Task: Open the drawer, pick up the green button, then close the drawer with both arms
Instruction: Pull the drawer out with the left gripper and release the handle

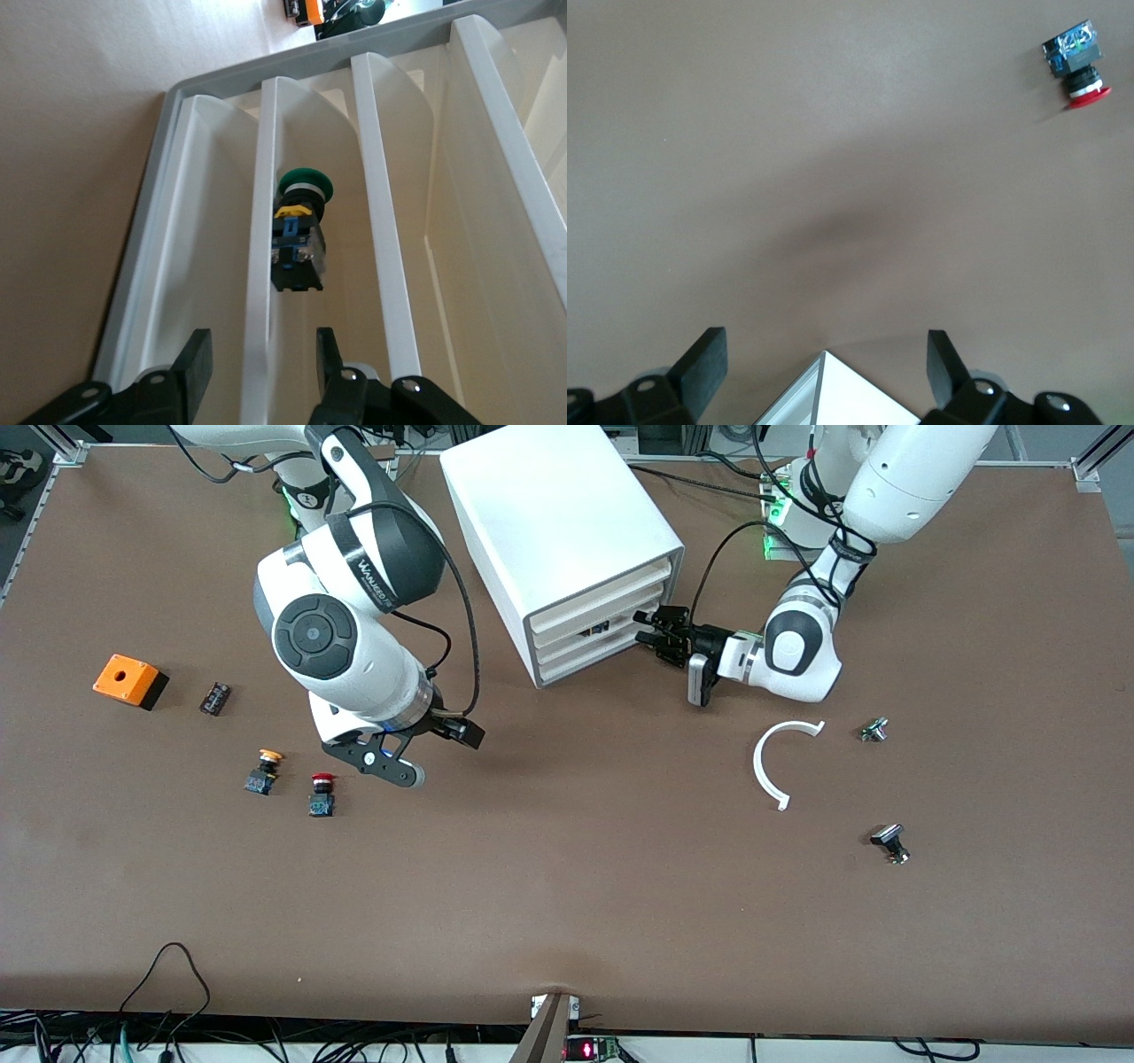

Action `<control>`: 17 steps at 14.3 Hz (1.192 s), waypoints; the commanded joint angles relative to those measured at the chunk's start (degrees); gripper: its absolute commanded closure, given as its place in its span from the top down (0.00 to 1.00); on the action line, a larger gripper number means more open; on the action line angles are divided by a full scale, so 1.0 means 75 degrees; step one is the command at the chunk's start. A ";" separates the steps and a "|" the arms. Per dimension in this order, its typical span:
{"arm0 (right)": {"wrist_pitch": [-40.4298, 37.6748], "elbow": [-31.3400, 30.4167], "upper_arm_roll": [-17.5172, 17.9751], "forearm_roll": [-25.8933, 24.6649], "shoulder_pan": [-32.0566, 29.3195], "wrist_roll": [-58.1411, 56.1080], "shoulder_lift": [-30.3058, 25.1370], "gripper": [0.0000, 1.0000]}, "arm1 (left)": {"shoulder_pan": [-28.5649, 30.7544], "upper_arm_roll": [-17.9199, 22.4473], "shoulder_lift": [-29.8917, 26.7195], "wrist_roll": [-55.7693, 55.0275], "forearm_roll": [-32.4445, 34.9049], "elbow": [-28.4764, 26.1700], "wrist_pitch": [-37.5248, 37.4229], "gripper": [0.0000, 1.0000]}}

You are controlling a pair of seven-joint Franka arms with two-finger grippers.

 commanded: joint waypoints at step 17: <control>0.0903 0.0371 -0.0041 0.0083 0.0615 0.2359 0.0453 1.00 | -0.0188 0.0457 0.0587 -0.0780 -0.0277 0.1146 0.0369 0.00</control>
